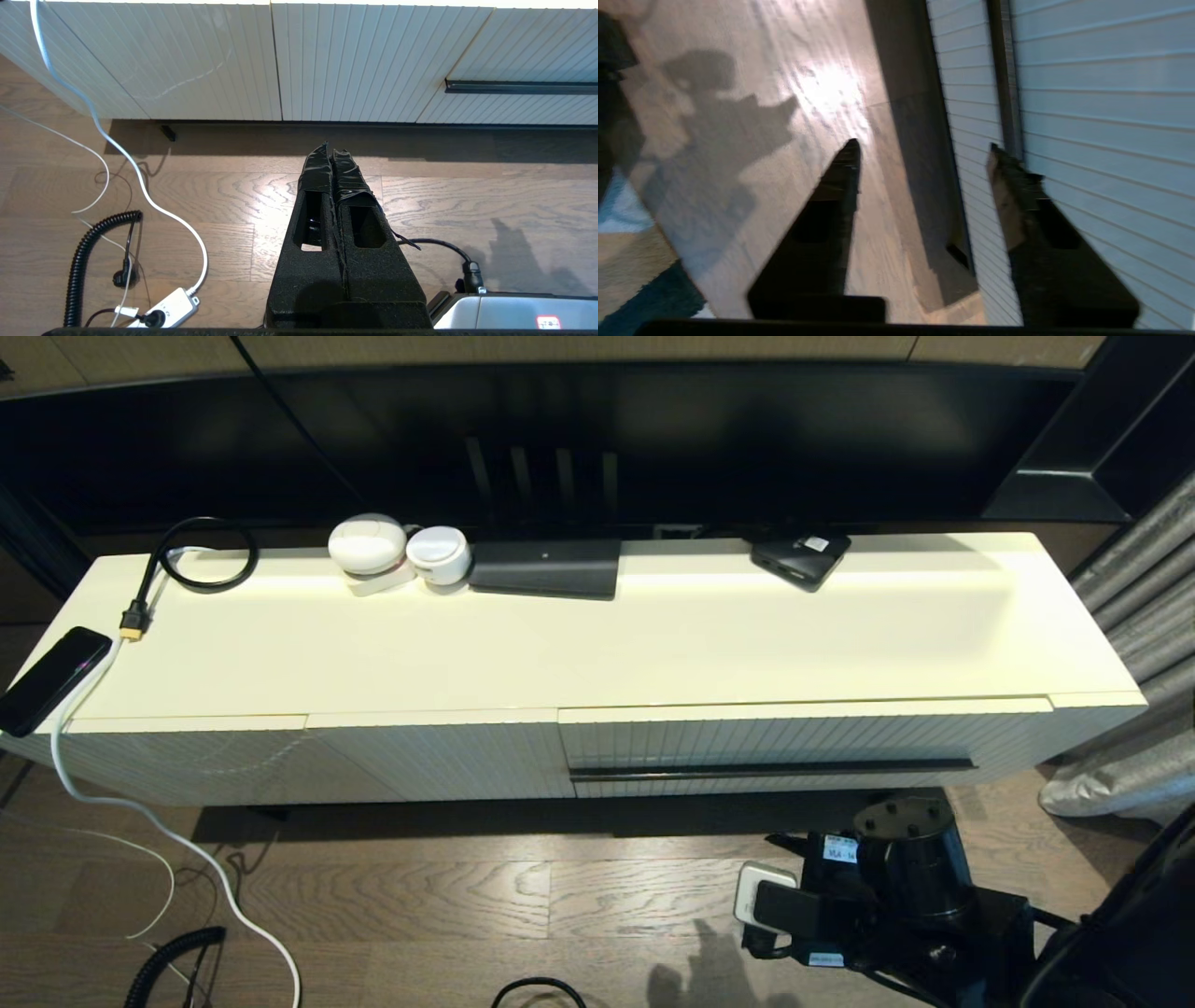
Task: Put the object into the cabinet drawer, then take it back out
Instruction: Open the drawer
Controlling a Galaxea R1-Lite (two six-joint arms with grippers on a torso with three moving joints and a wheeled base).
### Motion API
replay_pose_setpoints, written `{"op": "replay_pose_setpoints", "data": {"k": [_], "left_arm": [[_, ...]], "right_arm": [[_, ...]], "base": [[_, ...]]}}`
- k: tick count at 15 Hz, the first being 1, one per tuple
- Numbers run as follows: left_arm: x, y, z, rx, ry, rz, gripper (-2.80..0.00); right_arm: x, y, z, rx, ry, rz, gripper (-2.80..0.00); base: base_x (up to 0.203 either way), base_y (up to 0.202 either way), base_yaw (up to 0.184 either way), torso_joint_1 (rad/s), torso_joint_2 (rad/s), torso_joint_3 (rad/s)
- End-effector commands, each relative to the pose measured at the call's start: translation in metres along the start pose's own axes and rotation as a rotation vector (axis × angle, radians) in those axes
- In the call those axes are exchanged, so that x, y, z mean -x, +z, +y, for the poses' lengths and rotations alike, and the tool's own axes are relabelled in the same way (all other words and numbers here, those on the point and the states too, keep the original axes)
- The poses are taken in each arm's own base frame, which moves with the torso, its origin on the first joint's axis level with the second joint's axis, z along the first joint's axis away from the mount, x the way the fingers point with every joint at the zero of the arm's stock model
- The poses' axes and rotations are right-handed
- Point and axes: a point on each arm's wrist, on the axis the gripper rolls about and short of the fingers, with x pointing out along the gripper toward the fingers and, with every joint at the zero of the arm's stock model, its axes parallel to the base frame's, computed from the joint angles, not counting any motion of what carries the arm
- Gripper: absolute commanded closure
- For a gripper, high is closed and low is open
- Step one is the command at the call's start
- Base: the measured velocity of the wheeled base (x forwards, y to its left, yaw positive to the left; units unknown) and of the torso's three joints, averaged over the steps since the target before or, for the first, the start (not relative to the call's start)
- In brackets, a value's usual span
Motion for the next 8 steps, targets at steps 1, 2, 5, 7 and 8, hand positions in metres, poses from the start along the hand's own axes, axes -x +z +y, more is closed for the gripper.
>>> {"op": "replay_pose_setpoints", "data": {"k": [1, 2, 5, 7, 8], "left_arm": [[0.000, 0.000, 0.000, 0.000, 0.001, 0.001, 0.00], [0.000, 0.000, 0.000, 0.000, 0.002, 0.000, 0.00], [0.000, 0.000, 0.000, 0.000, 0.001, 0.000, 0.00], [0.000, 0.000, 0.000, 0.000, 0.002, 0.000, 0.00], [0.000, 0.000, 0.000, 0.000, 0.003, 0.001, 0.00]], "right_arm": [[-0.010, -0.006, 0.005, 0.003, 0.032, 0.008, -2.80], [-0.012, -0.008, 0.004, -0.002, 0.040, 0.007, -2.80], [-0.021, -0.015, 0.006, -0.011, 0.080, -0.005, -2.80], [-0.030, -0.020, 0.005, -0.021, 0.113, -0.029, -2.80], [-0.032, -0.021, 0.003, -0.023, 0.125, -0.030, -2.80]], "base": [[0.000, 0.000, 0.000, 0.000, 0.00, 0.000], [0.000, 0.000, 0.000, 0.000, 0.00, 0.000], [0.000, 0.000, 0.000, 0.000, 0.00, 0.000], [0.000, 0.000, 0.000, 0.000, 0.00, 0.000], [0.000, 0.000, 0.000, 0.000, 0.00, 0.000]]}}
